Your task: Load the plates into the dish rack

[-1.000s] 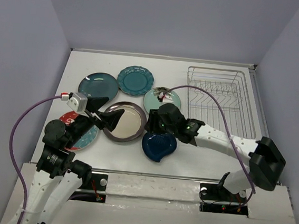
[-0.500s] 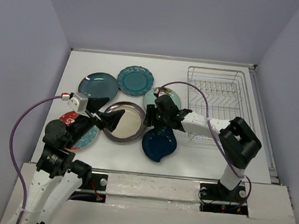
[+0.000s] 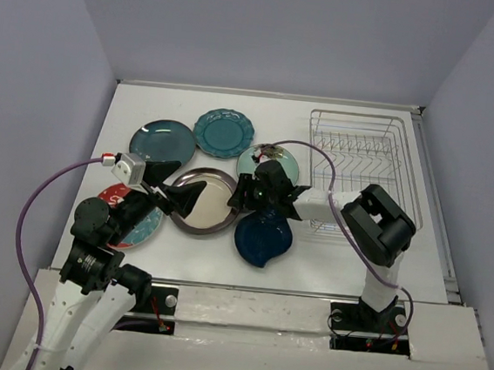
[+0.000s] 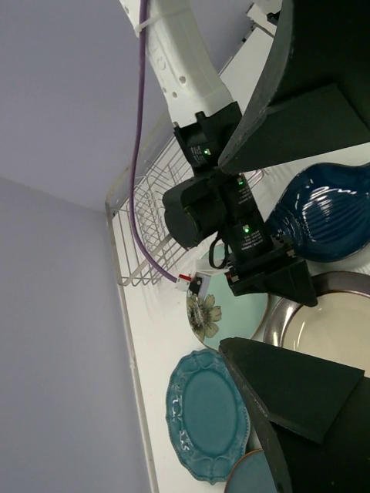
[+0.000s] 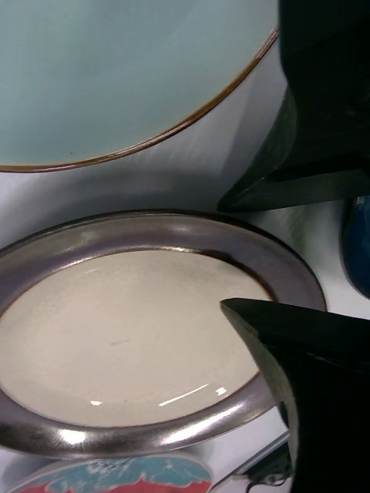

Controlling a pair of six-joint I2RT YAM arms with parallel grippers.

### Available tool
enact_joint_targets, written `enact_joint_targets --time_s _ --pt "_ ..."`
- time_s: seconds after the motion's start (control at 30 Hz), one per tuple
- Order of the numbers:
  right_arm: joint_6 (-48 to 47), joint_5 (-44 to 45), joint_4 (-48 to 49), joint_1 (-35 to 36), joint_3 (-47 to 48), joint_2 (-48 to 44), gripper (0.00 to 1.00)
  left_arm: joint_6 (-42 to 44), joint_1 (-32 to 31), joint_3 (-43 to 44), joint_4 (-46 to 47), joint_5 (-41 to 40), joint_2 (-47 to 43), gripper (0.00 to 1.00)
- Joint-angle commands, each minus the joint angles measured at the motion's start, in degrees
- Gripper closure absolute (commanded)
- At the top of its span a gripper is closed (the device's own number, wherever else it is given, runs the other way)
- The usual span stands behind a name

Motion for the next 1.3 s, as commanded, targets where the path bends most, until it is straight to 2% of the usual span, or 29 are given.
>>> enact_joint_targets --time_s 0.0,0.1,0.23,0.27,0.37,0.47,0.7,0.9,1.1,1.27 --pt "5.2 -1.7 10.5 -0.5 -3.5 3.0 0.46 0.3 -0.3 0.9 2.0 0.1 0.3 0.01" --pt "7.9 -3.4 16.3 -0.5 -4.8 5.2 0.47 0.2 -0.2 0.9 2.1 0.1 0.3 0.01" --pt "10.6 -2.9 19.3 -0.5 -5.9 6.8 0.52 0.1 -0.2 0.8 2.1 0.1 0.4 0.01" --pt "11.1 -2.5 19.7 -0.5 -6.1 6.9 0.56 0.1 -0.3 0.8 2.1 0.1 0.4 0.01" --pt "12.1 -1.5 21.2 -0.5 -6.9 6.8 0.80 0.1 -0.3 0.9 2.1 0.0 0.4 0.01" --pt "12.4 -0.6 22.1 -0.5 -7.8 5.1 0.93 0.1 -0.2 0.8 2.1 0.0 0.4 0.01" --pt "10.8 0.0 22.9 -1.0 -8.3 -1.3 0.93 0.1 -0.3 0.8 2.2 -0.1 0.1 0.01" --pt "10.1 1.5 21.7 -1.0 -7.2 -13.5 0.93 0.0 -0.2 0.8 2.2 -0.1 -0.7 0.01" --pt "2.7 13.2 8.4 -4.8 -3.5 -28.3 0.93 0.1 -1.3 0.8 2.0 -0.6 -2.8 0.01" --pt "-4.9 19.9 -5.2 -13.7 1.5 -37.9 0.93 -1.1 -3.3 0.0 3.2 -0.3 -4.7 0.01"
